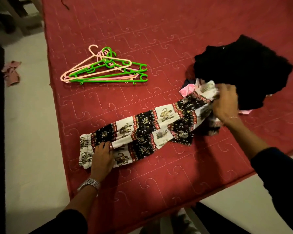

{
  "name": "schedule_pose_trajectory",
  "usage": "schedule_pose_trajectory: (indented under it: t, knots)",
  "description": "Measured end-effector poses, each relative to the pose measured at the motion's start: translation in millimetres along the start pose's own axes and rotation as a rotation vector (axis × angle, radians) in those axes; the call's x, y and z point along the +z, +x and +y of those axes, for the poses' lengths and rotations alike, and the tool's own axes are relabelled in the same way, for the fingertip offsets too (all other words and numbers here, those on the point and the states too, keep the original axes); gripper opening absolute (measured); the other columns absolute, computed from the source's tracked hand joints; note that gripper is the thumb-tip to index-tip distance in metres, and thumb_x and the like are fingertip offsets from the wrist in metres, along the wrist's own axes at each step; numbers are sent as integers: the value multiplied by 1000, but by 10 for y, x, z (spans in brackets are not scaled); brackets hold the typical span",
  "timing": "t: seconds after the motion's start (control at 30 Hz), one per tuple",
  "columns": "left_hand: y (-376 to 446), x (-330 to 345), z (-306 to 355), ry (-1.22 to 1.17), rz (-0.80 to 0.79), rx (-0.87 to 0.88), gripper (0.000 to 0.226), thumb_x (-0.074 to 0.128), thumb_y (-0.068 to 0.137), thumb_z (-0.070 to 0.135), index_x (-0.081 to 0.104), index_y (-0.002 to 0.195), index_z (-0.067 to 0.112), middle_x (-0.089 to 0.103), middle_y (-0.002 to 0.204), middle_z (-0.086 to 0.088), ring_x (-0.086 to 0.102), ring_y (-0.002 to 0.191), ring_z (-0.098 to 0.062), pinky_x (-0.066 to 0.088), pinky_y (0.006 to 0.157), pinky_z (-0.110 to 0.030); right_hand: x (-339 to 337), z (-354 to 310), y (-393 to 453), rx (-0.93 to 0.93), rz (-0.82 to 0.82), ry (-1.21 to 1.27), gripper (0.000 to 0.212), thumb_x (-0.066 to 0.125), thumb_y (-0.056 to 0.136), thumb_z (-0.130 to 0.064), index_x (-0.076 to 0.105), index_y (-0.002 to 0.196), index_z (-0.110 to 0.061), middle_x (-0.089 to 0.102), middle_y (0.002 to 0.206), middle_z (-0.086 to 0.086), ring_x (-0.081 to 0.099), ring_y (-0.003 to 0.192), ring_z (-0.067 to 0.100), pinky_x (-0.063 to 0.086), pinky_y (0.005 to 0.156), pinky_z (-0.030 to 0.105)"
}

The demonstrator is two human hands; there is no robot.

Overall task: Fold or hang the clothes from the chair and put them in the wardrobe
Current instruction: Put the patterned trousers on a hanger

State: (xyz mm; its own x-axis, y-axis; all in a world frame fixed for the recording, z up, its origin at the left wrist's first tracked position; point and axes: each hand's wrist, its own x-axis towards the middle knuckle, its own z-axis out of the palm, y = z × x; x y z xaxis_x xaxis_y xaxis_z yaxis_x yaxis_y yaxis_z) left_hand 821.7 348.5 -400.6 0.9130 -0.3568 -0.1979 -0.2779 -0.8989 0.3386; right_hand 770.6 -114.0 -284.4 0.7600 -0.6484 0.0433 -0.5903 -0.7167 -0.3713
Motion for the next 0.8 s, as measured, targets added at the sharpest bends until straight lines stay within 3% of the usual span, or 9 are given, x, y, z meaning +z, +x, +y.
schedule_pose_trajectory:
  t: [0.07, 0.13, 0.23, 0.33, 0.43, 0.5, 0.6, 0.7, 0.8]
  knots:
    - [-21, -7, 18, 8, 14, 43, 37, 64, 86, -3, 59, 122, -11, 61, 113, -28, 57, 97, -44, 52, 82, -53, 122, 8, -118, -245, -22, -296, 86, 65, 79, 4, 32, 153, -23, 9, 163, 15, 22, 145, 49, 12, 116, 64]
    - [-43, 14, 27, 3, 28, 51, 37, 66, 86, -2, 59, 121, -11, 61, 113, -28, 57, 97, -44, 52, 82, -54, 268, 121, -352, -224, -104, -304, 83, 64, 91, -10, 19, 159, -27, -3, 167, 7, 7, 151, 46, 5, 113, 67]
    - [-13, 44, 153, -10, 13, -88, 51, 72, 86, 12, 52, 128, -8, 56, 122, -27, 51, 109, -42, 49, 88, -52, 426, 360, -800, 99, -95, 9, 78, 71, 92, -23, 26, 154, -10, 26, 160, 18, 31, 143, 40, 30, 116, 55]
    - [-16, 81, 481, 139, 84, -27, 55, 78, 79, 20, 53, 121, -6, 56, 120, -27, 52, 110, -41, 49, 87, -50, 646, 484, -1039, 355, -227, 182, 52, 76, 86, -39, 58, 121, -4, 69, 109, 12, 66, 99, 30, 56, 85, 38]
    - [-11, 215, 955, 191, 137, 235, 47, 77, 80, 16, 55, 119, 2, 58, 118, -21, 57, 108, -36, 52, 89, -47, 899, 343, -1090, 473, -441, 309, 42, 80, 78, -52, 70, 85, -12, 70, 78, -1, 66, 76, 17, 48, 63, 24]
    - [36, 333, 1265, 185, 59, 346, 52, 76, 81, 35, 54, 121, 10, 59, 115, -13, 58, 103, -29, 53, 86, -44, 1053, 217, -1073, 520, -470, 426, 38, 84, 74, -47, 65, 80, -14, 67, 77, -3, 60, 69, 13, 46, 59, 25]
    - [145, 414, 1574, 322, -76, 354, 62, 66, 81, 62, 54, 123, 17, 57, 119, -9, 56, 103, -29, 53, 78, -45, 1109, 161, -1021, 531, -546, 466, 29, 84, 79, -32, 65, 82, -11, 68, 78, 0, 59, 61, 12, 44, 50, 23]
    - [211, 435, 1619, 390, -145, 316, 42, 52, 96, 41, 55, 127, 15, 54, 128, -12, 53, 112, -33, 53, 78, -46, 895, 476, -936, 515, -593, 511, 26, 79, 86, -19, 61, 94, -1, 71, 82, 12, 63, 61, 22, 48, 45, 29]
    - [212, 382, 1530, 382, -65, 349, 23, 62, 88, 17, 62, 108, 7, 62, 105, -14, 58, 91, -33, 52, 62, -43, 383, 1133, -680, 428, -479, 329, 14, 74, 86, -5, 66, 96, -9, 74, 88, 17, 70, 70, 28, 57, 54, 33]
